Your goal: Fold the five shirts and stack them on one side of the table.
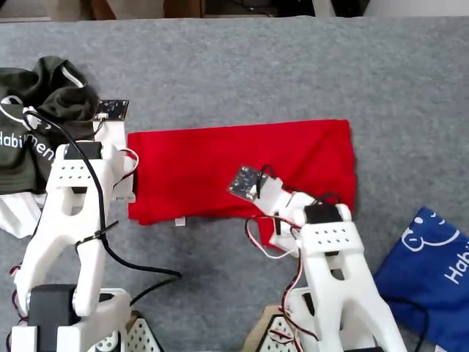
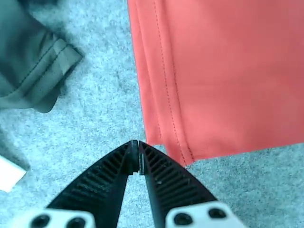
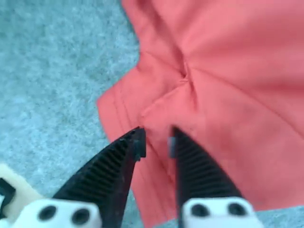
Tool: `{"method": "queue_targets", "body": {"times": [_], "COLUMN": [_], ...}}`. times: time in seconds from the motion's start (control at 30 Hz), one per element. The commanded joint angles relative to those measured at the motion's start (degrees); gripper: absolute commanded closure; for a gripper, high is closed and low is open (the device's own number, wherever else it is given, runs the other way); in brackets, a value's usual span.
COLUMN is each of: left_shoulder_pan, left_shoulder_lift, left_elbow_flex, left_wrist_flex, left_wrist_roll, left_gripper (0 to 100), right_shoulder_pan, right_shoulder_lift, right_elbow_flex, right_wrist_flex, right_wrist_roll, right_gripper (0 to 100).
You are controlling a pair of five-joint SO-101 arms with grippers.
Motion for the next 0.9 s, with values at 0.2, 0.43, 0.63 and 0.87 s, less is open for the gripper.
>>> {"method": "queue_targets", "body": {"times": [0.2, 0.43, 0.63, 0.87], "left_shoulder_pan": [-0.53, -0.53, -0.53, -0.44], "left_shoulder_lift": [-1.71, -1.98, -2.07, -2.07], "left_elbow_flex": [0.79, 2.2, 2.2, 1.41], "left_wrist_flex": [0.53, 0.44, 0.44, 0.35], "left_wrist_roll": [0.0, 0.0, -0.09, -0.26], "left_gripper": [98, 98, 98, 98], "right_shoulder_pan": [-0.57, -0.57, -0.66, -0.92], "right_shoulder_lift": [0.4, 0.13, -0.04, -0.04], "right_elbow_flex": [1.27, 0.92, -1.1, -1.71], "right_wrist_flex": [-3.43, -3.16, 1.32, 2.11], "right_wrist_roll": [-1.23, -2.64, -2.46, -2.29], "right_gripper": [96.6, 99.3, 96.5, 74.6]}}
